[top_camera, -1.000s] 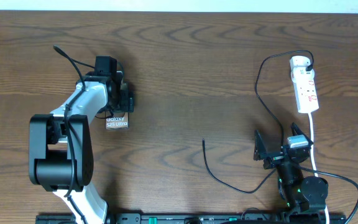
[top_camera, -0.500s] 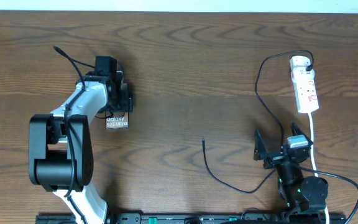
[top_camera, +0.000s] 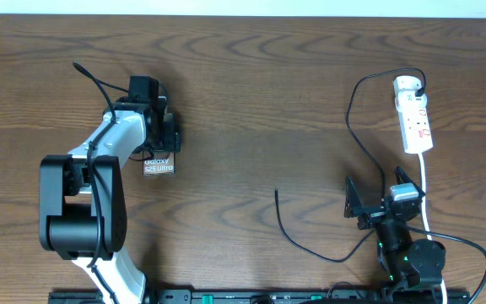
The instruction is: Plug charger to phone and switch on socket
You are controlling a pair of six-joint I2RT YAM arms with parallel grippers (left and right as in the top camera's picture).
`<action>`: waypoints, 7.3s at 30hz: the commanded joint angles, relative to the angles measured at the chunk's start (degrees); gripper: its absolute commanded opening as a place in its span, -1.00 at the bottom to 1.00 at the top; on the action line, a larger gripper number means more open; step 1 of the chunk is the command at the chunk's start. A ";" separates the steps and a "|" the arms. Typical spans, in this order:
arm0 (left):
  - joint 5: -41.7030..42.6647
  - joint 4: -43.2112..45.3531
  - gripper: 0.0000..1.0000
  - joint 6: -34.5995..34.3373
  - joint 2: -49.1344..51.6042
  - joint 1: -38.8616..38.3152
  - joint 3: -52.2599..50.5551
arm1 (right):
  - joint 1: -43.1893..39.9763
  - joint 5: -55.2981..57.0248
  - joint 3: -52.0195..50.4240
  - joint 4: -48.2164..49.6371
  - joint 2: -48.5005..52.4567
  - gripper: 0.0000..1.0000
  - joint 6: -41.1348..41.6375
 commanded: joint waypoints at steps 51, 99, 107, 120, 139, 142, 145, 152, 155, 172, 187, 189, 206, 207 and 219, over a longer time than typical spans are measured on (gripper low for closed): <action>55.01 13.77 -0.85 -78.01 -24.70 4.44 0.74 | 0.50 0.17 -0.07 -0.28 -0.31 0.99 0.35; 11.43 1.27 -0.86 -35.60 -24.72 -3.06 0.72 | 0.50 0.17 -0.07 -0.28 -0.31 0.98 0.35; 0.63 -3.13 -0.85 -35.63 -24.65 -8.02 0.68 | 0.50 0.17 -0.07 -0.28 -0.31 0.99 0.35; -0.87 -5.40 -0.85 -35.47 -24.65 -8.22 0.15 | 0.48 2.97 -0.07 -0.37 -0.31 0.99 -1.38; -0.55 -4.09 -0.86 -39.06 -24.65 -8.22 0.15 | 0.50 -4.81 34.14 -5.64 33.29 0.98 0.76; -0.22 -4.13 -0.86 -41.20 -24.65 -8.22 0.15 | 0.50 -12.26 46.62 -12.35 46.73 0.99 0.81; 1.29 -4.52 -0.85 -45.75 -24.65 -8.22 0.15 | 0.52 -22.91 62.29 -21.68 63.21 0.98 1.49; 4.44 -5.79 -0.86 -54.90 -24.63 -8.22 0.15 | 3.34 -48.54 83.23 -30.62 90.88 0.99 2.38; 5.55 -7.10 -0.86 -59.36 -24.63 -8.22 0.15 | 5.75 -55.15 85.83 -29.90 98.36 0.99 2.54; 8.50 -12.70 -0.86 -89.42 -24.63 -8.22 0.15 | 18.29 -59.60 85.92 -17.70 114.66 0.98 13.92; 8.55 -13.55 -0.85 -100.30 -24.63 -8.22 0.15 | 22.73 -59.34 85.90 -17.77 114.66 0.88 16.46; 8.55 -13.55 -0.86 -101.15 -24.63 -8.22 0.15 | 23.74 -58.27 85.88 -17.88 114.66 0.86 16.52; 10.69 -13.42 -0.85 -105.26 -24.63 -8.22 0.15 | 30.16 -50.90 85.85 -18.21 114.66 0.74 16.52; 10.86 -13.33 -0.86 -105.39 -24.63 -8.22 0.15 | 30.42 -50.49 85.85 -18.21 114.66 0.72 16.72; 13.64 -13.35 -0.86 -105.39 -24.63 -8.22 0.15 | 32.39 -48.41 85.85 -15.63 114.66 0.55 19.28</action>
